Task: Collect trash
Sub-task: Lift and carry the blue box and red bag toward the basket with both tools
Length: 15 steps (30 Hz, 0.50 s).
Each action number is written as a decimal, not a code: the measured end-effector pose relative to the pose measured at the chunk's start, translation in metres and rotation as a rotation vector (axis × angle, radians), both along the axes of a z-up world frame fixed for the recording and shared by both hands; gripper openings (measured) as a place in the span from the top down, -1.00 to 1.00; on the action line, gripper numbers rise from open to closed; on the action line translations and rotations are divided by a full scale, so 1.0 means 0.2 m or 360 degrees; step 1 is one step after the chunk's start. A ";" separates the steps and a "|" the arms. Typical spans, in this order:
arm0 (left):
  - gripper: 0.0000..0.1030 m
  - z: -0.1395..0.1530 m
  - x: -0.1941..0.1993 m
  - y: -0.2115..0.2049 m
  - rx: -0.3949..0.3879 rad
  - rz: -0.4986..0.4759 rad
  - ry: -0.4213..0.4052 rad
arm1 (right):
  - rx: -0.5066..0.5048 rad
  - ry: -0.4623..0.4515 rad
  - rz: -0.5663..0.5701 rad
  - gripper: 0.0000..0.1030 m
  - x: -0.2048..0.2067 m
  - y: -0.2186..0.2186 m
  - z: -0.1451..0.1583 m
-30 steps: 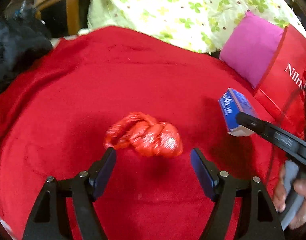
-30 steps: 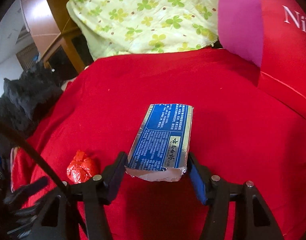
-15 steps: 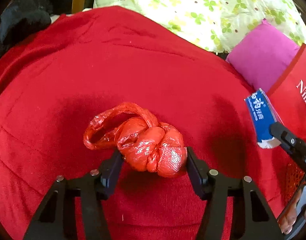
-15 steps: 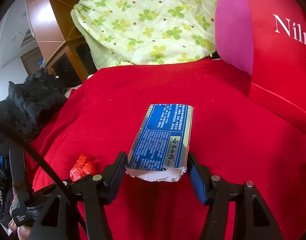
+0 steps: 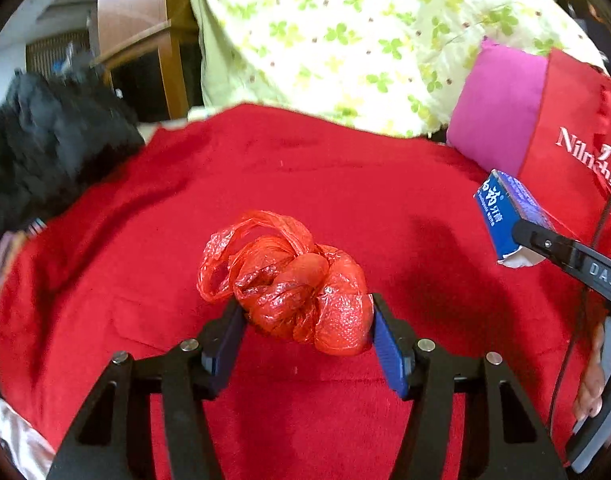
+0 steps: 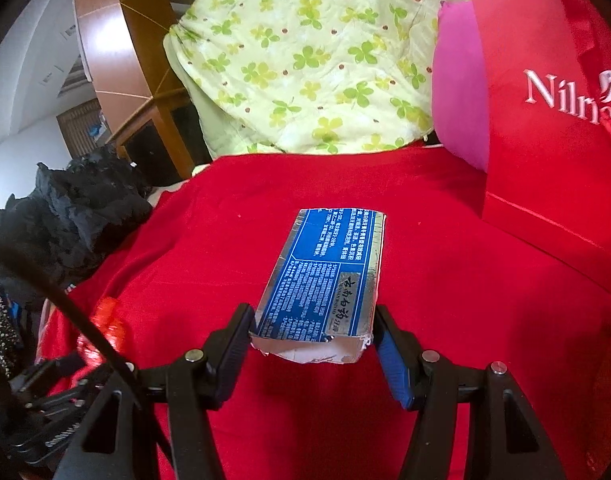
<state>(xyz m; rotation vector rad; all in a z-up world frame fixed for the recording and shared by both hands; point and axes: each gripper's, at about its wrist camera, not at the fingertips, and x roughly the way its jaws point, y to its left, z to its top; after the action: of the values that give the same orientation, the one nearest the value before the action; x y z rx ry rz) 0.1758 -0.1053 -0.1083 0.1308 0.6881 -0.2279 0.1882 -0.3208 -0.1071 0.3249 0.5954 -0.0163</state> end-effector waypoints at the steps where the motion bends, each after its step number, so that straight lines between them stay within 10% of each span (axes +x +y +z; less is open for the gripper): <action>1: -0.20 0.03 -0.05 0.01 0.0017 -0.0004 -0.0042 | -0.0001 -0.0019 -0.0003 -0.21 -0.03 0.00 0.02; 15: -0.21 0.27 -0.32 -0.03 0.0089 -0.0055 -0.0275 | 0.0030 -0.0327 -0.0044 -0.21 -0.45 -0.01 0.21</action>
<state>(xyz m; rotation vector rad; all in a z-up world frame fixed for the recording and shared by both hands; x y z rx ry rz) 0.1120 -0.1114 -0.0545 0.2136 0.5205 -0.2279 0.0985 -0.3229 -0.0648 0.3485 0.3876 -0.0038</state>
